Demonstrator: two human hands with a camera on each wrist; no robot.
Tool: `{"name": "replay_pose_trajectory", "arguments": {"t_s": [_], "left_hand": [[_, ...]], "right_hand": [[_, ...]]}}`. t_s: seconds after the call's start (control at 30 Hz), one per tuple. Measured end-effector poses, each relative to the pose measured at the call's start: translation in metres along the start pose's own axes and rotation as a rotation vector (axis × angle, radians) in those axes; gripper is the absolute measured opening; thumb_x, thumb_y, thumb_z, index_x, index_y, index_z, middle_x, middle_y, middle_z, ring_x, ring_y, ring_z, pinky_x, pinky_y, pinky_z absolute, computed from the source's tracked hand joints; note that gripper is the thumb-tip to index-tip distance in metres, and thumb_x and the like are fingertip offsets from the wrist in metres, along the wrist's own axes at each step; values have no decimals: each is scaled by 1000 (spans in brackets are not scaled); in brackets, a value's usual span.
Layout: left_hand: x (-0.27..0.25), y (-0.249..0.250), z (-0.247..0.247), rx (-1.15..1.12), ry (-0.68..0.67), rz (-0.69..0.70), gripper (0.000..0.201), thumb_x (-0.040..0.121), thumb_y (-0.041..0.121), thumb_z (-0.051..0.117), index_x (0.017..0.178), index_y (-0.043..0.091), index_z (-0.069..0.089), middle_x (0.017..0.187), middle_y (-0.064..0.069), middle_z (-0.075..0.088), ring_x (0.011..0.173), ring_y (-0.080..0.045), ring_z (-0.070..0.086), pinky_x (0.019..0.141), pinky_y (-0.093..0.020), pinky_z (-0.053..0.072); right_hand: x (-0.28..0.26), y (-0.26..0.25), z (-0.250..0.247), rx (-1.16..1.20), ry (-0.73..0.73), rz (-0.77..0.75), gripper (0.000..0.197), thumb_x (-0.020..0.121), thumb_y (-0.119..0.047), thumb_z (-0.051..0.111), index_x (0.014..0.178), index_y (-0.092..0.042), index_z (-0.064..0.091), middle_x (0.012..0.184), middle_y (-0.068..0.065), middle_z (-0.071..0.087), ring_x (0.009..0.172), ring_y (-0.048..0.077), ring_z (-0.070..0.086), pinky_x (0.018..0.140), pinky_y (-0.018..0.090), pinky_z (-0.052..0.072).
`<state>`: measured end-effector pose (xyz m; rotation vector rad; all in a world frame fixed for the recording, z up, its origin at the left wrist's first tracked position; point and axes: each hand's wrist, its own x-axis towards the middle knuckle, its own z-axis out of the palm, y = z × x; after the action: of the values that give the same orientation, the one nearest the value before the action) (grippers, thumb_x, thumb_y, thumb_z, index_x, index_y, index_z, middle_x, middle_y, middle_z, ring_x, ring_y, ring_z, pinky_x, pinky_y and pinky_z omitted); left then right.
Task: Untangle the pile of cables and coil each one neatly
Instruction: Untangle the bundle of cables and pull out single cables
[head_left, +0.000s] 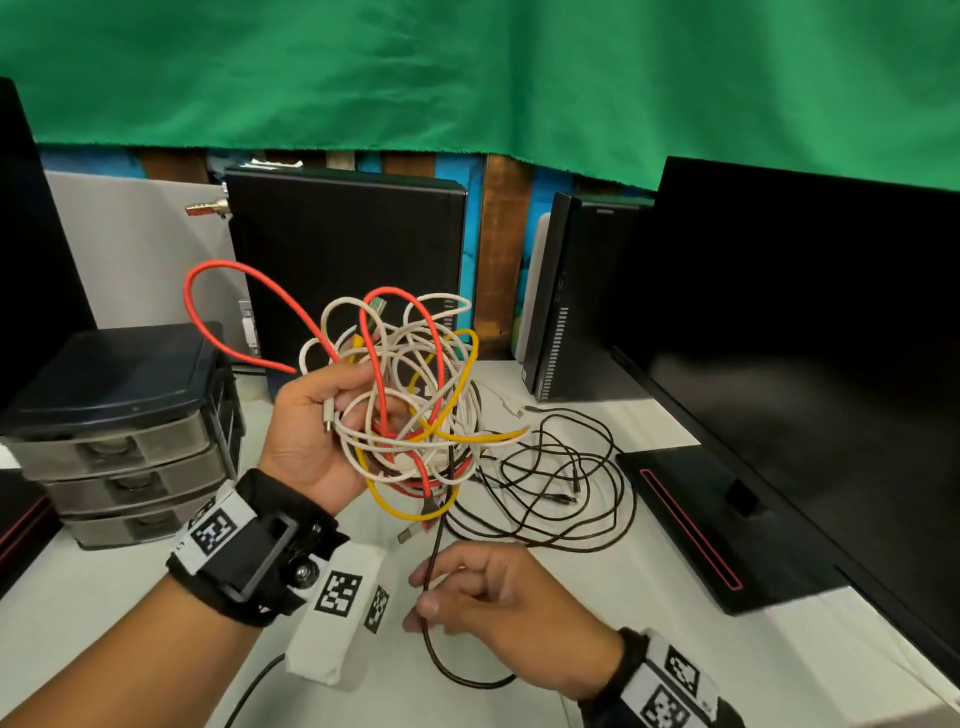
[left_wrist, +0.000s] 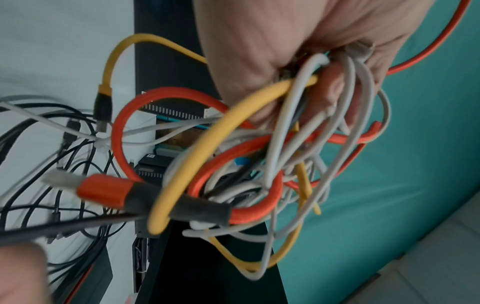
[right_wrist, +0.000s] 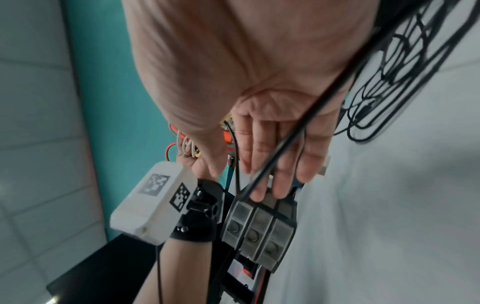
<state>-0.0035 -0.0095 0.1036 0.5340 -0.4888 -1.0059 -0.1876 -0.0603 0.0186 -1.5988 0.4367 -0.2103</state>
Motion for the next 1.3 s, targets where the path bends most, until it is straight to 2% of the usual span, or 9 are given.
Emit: {"name": "replay_pose_trajectory", "arguments": {"t_s": [0.07, 0.13, 0.3, 0.57, 0.73, 0.83, 0.97, 1.13, 1.3], "left_hand": [[0, 0, -1, -105, -51, -30, 13, 71, 6, 67, 75, 10, 55, 36, 8, 36, 30, -7, 37, 48, -16, 48], [4, -1, -15, -180, -189, -80, 33, 64, 6, 79, 88, 10, 57, 43, 6, 40, 31, -7, 41, 50, -19, 50], [7, -3, -23, -160, -378, -170, 27, 102, 20, 48, 122, 9, 63, 76, -3, 60, 50, -12, 58, 71, -29, 53], [7, -22, -15, 169, -141, -118, 47, 94, 38, 52, 130, 8, 56, 66, 0, 68, 58, -15, 64, 62, -32, 58], [5, -16, -13, 426, -88, 85, 40, 68, 59, 80, 80, 22, 74, 53, 5, 49, 42, -6, 44, 42, -19, 42], [4, -13, -13, 578, -99, 158, 33, 74, 55, 79, 86, 25, 79, 68, -9, 45, 59, -14, 45, 54, -21, 43], [-2, -16, -6, 678, -195, 138, 16, 91, 33, 66, 85, 27, 80, 70, -4, 66, 64, -12, 64, 58, -21, 52], [-10, -22, -4, 858, -315, 106, 37, 73, 65, 73, 92, 33, 79, 84, 0, 76, 77, -14, 72, 67, -24, 56], [-13, -27, -2, 956, -321, 74, 20, 86, 30, 61, 94, 36, 79, 94, -4, 78, 89, -24, 75, 75, -32, 61]], "right_hand": [[0, -2, 4, 44, -14, -4, 19, 94, -17, 64, 112, -12, 64, 98, 7, 75, 86, 4, 66, 82, 20, 48], [-1, -3, 8, 96, 19, -23, 15, 94, -22, 60, 105, -15, 66, 95, 4, 77, 91, 8, 70, 85, 26, 51], [-2, -13, 4, 127, 267, -226, 22, 101, -9, 53, 86, -9, 69, 75, 12, 71, 66, 14, 65, 66, 25, 51], [-7, -33, -34, -126, 318, -281, 26, 98, -6, 59, 77, 0, 72, 71, 6, 70, 67, 11, 61, 64, 21, 47], [-15, -49, -72, -162, 453, -171, 21, 91, 3, 63, 93, -14, 75, 89, 9, 76, 83, 21, 69, 71, 29, 54], [-21, -61, -86, -164, 659, -293, 17, 92, -8, 67, 97, -22, 75, 91, 2, 76, 92, 20, 69, 80, 31, 55], [-19, -59, -75, -191, 577, -272, 19, 100, -23, 57, 100, -25, 76, 96, -3, 76, 95, 11, 69, 81, 29, 53], [-14, -57, -63, -211, 610, -483, 15, 96, -14, 63, 100, -15, 77, 87, -7, 75, 80, 5, 67, 73, 17, 48], [-21, -62, -70, -202, 436, -409, 24, 83, -28, 74, 100, -13, 78, 85, -4, 75, 80, 11, 68, 75, 25, 55]]}}
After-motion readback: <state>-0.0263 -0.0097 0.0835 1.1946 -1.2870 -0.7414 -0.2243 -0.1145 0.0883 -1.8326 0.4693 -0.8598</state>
